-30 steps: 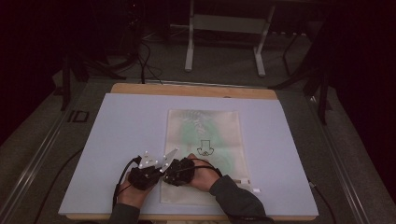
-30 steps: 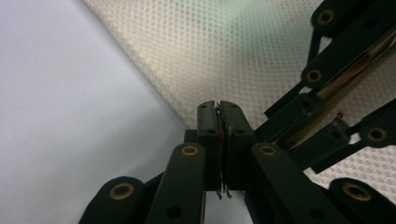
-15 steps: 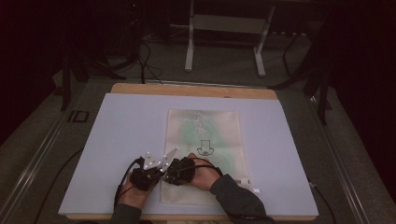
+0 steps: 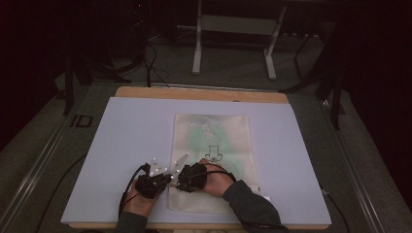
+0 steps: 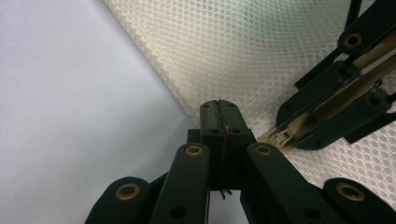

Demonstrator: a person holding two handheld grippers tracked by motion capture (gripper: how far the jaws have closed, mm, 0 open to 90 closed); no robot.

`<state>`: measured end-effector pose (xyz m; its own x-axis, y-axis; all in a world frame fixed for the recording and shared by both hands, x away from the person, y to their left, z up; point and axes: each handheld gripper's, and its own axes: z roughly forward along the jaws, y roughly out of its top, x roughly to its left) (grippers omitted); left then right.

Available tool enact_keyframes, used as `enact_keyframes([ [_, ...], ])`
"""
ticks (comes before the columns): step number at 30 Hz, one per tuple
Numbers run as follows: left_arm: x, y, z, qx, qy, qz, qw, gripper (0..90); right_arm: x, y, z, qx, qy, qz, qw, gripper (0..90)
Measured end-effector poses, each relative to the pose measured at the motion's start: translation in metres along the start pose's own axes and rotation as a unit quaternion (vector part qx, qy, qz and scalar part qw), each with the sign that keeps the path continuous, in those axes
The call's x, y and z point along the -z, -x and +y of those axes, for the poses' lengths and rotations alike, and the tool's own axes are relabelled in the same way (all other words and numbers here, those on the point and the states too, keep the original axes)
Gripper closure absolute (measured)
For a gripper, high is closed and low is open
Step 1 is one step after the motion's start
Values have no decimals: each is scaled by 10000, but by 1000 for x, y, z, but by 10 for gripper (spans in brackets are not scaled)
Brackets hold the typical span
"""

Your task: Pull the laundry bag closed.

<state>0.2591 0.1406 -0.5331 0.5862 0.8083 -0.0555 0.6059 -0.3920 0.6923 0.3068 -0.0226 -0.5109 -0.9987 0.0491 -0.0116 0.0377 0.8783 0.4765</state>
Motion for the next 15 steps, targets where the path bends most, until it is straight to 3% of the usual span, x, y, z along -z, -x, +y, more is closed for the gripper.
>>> enact_keyframes([
  [7,1,1,-1,71,55,18,10000,894,0,0,-2,-33,1,12,10000,823],
  [10,2,-2,-1,116,94,-62,9999,891,-1,0,0,79,-10,-39,10000,822],
  [15,8,-2,-2,107,132,-212,9996,852,-1,0,-2,13,36,-8,10000,822],
])
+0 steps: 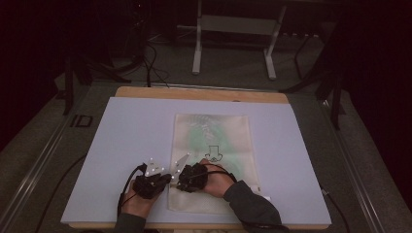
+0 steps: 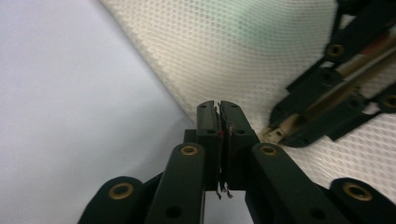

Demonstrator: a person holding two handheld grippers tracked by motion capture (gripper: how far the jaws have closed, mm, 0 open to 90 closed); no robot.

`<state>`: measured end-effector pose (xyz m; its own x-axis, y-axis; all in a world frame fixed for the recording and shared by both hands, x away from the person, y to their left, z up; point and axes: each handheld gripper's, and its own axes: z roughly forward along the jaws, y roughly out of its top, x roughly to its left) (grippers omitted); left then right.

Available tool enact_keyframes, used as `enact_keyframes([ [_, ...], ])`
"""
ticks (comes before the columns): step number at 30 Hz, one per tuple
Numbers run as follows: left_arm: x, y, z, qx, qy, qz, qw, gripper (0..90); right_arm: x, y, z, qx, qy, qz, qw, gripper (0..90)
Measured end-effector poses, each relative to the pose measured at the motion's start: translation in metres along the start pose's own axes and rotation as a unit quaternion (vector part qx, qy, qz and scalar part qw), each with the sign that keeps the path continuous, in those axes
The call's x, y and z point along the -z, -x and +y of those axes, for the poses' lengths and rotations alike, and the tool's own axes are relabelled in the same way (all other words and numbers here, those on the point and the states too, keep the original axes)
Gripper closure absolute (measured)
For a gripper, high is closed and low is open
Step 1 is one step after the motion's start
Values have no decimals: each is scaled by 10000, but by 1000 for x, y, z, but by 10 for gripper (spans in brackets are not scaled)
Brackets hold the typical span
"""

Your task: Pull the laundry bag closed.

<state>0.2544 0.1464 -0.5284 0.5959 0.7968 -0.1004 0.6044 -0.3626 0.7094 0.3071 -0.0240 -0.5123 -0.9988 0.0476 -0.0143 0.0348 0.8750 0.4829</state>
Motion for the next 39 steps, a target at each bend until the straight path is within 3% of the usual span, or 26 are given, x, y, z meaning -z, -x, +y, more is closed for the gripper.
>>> enact_keyframes([
  [4,2,2,-1,-48,3,-82,10000,850,0,0,0,-20,5,5,10000,822],
  [9,3,4,-2,-292,17,-311,9991,855,0,0,0,-26,14,5,10000,821],
  [14,3,1,-5,-324,85,-446,9984,890,0,0,-1,-27,22,8,10000,821],
  [20,3,2,-5,-501,120,-439,9977,892,0,0,-1,-22,17,6,10000,821],
  [25,2,3,-4,-383,118,-565,9976,888,0,0,-1,-55,50,21,10000,821],
  [32,-3,5,-4,-397,-101,-509,9979,891,0,-1,0,-31,-5,12,10000,821],
  [39,-5,10,-4,-401,-99,-413,9983,893,0,-3,4,93,-140,-28,9999,823],
])
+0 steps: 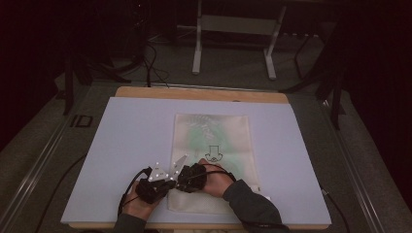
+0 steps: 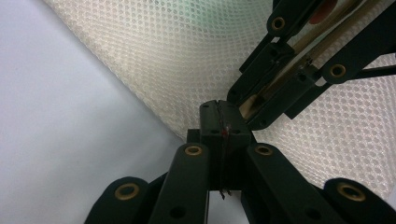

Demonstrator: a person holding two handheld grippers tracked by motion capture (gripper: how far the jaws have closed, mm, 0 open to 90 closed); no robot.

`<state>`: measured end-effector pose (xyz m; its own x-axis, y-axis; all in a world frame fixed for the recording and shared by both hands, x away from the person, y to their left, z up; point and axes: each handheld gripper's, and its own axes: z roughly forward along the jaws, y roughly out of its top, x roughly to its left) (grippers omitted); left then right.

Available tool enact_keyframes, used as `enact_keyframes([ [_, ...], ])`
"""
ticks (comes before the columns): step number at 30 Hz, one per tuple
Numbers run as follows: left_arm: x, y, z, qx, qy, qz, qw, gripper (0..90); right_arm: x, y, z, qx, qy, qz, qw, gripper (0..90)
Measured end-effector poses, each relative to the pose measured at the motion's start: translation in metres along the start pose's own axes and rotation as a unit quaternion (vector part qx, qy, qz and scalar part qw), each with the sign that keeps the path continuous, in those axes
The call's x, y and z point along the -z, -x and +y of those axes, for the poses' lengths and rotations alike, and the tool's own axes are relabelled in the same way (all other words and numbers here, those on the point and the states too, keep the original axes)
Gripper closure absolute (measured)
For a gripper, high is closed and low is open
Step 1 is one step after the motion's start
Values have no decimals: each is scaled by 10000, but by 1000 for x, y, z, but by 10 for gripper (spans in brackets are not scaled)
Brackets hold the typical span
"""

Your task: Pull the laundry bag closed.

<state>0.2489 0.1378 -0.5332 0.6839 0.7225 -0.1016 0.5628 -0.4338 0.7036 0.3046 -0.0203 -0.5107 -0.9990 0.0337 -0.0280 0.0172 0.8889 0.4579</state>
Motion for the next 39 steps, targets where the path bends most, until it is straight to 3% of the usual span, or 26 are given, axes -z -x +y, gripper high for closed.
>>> enact_keyframes([
  [6,0,-2,-1,93,36,-77,9999,894,0,-1,3,164,-153,-54,9997,823],
  [19,0,-3,0,46,-32,-58,10000,894,2,-5,7,358,-374,-147,9986,823],
  [27,0,-4,-1,156,-30,-89,9998,895,2,-6,6,358,-409,-145,9984,823],
  [39,0,-5,0,137,-59,-95,9998,895,5,-5,2,390,-445,-145,9981,824],
])
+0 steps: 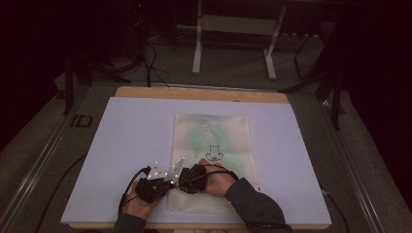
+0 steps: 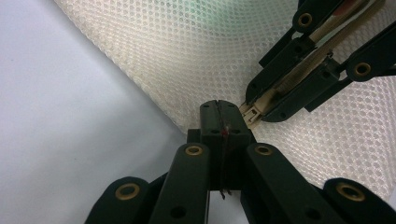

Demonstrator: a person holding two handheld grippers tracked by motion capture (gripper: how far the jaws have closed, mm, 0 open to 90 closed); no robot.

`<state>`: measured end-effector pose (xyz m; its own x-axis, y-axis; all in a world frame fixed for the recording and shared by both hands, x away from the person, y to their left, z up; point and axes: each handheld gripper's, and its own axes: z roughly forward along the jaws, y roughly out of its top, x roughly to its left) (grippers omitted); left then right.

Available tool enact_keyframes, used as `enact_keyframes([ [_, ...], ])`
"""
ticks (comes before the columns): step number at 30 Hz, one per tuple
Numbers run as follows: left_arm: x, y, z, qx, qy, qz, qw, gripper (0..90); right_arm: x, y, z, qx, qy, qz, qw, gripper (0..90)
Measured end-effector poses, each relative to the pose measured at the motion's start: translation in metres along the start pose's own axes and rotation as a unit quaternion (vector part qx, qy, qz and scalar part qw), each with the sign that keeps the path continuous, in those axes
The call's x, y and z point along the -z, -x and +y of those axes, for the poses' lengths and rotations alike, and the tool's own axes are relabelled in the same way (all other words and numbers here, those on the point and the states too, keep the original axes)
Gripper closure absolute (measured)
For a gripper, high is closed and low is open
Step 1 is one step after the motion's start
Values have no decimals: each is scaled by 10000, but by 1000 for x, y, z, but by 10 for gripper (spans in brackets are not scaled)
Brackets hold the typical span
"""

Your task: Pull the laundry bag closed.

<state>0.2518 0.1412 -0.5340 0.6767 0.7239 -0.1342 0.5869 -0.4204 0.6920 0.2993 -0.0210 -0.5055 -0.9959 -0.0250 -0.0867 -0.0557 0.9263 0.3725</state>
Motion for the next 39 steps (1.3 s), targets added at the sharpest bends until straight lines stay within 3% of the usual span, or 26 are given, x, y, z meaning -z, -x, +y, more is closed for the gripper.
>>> enact_keyframes([
  [39,0,-1,0,9,0,-20,10000,895,15,-3,-20,50,-404,18,9992,823],
])
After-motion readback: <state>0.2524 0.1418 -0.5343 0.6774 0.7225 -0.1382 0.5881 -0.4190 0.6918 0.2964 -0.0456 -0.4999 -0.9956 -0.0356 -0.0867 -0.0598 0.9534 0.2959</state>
